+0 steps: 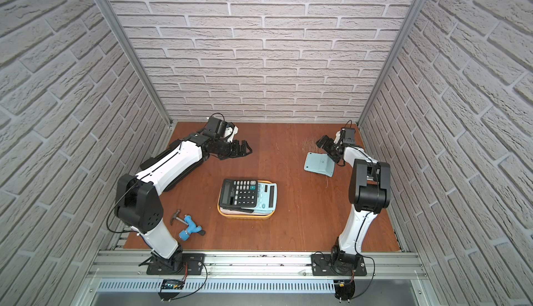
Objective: Put the calculator in the storage box
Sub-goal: Place the calculator in the storage box, then pick up the calculator at the center of the board.
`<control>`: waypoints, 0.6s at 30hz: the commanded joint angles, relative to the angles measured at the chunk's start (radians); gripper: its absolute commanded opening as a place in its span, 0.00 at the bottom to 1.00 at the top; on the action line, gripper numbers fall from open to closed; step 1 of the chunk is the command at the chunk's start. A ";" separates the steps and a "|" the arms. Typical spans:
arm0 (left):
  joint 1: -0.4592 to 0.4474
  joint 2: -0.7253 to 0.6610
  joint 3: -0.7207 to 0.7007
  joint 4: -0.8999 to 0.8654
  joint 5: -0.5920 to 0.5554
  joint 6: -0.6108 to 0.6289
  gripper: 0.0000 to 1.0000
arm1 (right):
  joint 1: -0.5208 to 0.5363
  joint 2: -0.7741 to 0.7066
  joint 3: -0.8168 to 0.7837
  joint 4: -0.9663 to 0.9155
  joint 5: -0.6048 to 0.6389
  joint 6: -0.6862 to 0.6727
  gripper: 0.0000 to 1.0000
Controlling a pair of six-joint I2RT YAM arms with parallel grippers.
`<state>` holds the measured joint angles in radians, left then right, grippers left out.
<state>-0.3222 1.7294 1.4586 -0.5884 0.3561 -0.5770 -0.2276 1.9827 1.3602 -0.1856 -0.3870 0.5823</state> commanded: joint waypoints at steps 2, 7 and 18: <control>-0.004 0.021 0.022 0.048 0.018 0.003 0.98 | -0.007 0.077 0.100 -0.110 0.019 -0.057 0.99; -0.015 0.051 0.033 0.054 0.020 -0.005 0.98 | -0.013 0.114 0.136 -0.176 0.064 -0.101 0.99; -0.048 0.089 0.053 0.070 0.034 -0.018 0.98 | -0.008 0.044 -0.012 -0.125 -0.003 -0.087 0.99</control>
<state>-0.3630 1.8061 1.4845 -0.5529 0.3752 -0.5880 -0.2379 2.0739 1.4281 -0.3035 -0.3363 0.4824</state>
